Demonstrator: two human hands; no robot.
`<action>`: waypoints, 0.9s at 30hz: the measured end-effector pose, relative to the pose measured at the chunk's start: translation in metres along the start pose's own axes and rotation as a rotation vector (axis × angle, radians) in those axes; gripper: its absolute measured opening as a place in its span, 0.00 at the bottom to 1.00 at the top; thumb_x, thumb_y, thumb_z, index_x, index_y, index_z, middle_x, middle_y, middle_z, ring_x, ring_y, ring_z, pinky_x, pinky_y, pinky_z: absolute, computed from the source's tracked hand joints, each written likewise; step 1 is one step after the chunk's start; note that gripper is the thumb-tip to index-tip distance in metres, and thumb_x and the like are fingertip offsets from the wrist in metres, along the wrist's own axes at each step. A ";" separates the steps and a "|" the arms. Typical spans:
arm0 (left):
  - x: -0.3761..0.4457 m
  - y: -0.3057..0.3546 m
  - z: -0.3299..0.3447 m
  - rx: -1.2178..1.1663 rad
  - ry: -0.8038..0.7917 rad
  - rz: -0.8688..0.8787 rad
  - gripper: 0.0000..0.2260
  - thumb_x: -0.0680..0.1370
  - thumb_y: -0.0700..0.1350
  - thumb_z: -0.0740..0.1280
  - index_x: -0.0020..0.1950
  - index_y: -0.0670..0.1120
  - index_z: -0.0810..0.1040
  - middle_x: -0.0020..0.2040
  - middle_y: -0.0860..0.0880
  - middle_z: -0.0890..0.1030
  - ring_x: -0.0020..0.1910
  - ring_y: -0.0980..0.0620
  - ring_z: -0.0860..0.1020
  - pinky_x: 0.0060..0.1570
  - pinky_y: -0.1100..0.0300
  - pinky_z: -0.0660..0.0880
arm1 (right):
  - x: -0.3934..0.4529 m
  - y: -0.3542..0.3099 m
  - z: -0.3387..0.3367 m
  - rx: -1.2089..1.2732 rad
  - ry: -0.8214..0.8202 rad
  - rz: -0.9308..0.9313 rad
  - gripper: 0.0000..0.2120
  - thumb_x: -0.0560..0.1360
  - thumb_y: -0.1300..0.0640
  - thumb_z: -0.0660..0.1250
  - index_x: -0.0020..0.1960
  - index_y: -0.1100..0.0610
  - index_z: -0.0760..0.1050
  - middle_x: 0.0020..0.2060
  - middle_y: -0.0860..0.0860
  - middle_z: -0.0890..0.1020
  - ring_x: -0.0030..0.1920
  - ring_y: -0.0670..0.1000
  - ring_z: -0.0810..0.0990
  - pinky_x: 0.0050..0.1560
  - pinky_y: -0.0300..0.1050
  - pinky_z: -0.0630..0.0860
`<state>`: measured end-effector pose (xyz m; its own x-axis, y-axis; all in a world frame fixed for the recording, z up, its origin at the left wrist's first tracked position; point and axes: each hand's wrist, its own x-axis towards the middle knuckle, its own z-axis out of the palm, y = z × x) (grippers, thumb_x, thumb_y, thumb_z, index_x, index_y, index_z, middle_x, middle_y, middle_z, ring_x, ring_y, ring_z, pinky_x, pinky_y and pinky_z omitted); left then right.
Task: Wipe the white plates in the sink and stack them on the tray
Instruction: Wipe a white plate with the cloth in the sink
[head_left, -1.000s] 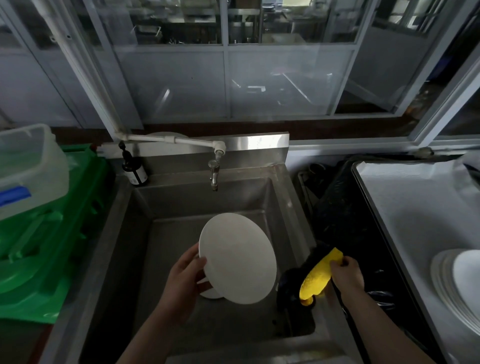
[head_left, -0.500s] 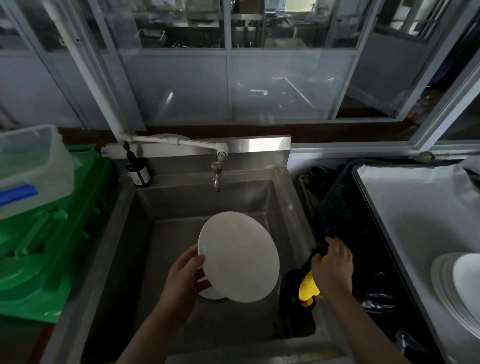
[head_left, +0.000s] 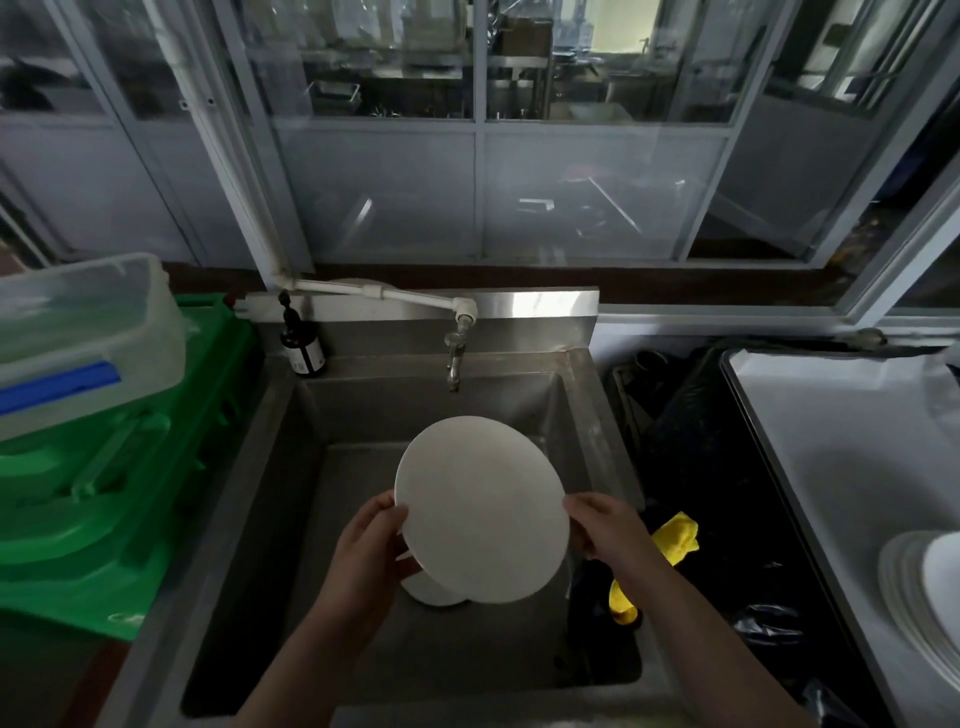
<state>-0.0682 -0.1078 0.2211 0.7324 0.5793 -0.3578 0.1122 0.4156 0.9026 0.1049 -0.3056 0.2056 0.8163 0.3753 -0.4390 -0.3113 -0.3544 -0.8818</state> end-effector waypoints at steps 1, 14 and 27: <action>-0.001 0.001 -0.001 0.000 -0.008 0.010 0.08 0.82 0.41 0.59 0.56 0.40 0.77 0.40 0.47 0.83 0.41 0.48 0.82 0.39 0.52 0.76 | -0.002 -0.001 0.000 -0.008 -0.012 -0.009 0.06 0.79 0.55 0.68 0.48 0.56 0.82 0.38 0.54 0.82 0.37 0.51 0.76 0.35 0.43 0.70; 0.001 0.011 -0.004 0.070 0.069 0.186 0.11 0.83 0.43 0.62 0.57 0.48 0.84 0.54 0.47 0.85 0.52 0.48 0.82 0.49 0.51 0.80 | -0.014 -0.019 0.004 0.088 0.056 -0.112 0.05 0.77 0.58 0.70 0.45 0.60 0.82 0.29 0.51 0.76 0.28 0.44 0.71 0.29 0.37 0.66; -0.003 0.018 -0.004 0.629 0.277 0.462 0.13 0.81 0.41 0.66 0.51 0.61 0.81 0.44 0.72 0.81 0.44 0.67 0.80 0.45 0.70 0.75 | -0.016 -0.029 0.009 0.461 0.048 -0.019 0.14 0.81 0.53 0.63 0.45 0.63 0.77 0.40 0.63 0.85 0.41 0.55 0.84 0.44 0.47 0.80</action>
<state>-0.0706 -0.0990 0.2375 0.6137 0.7818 0.1102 0.2556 -0.3289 0.9091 0.0972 -0.2938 0.2368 0.8421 0.3343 -0.4233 -0.4713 0.0743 -0.8788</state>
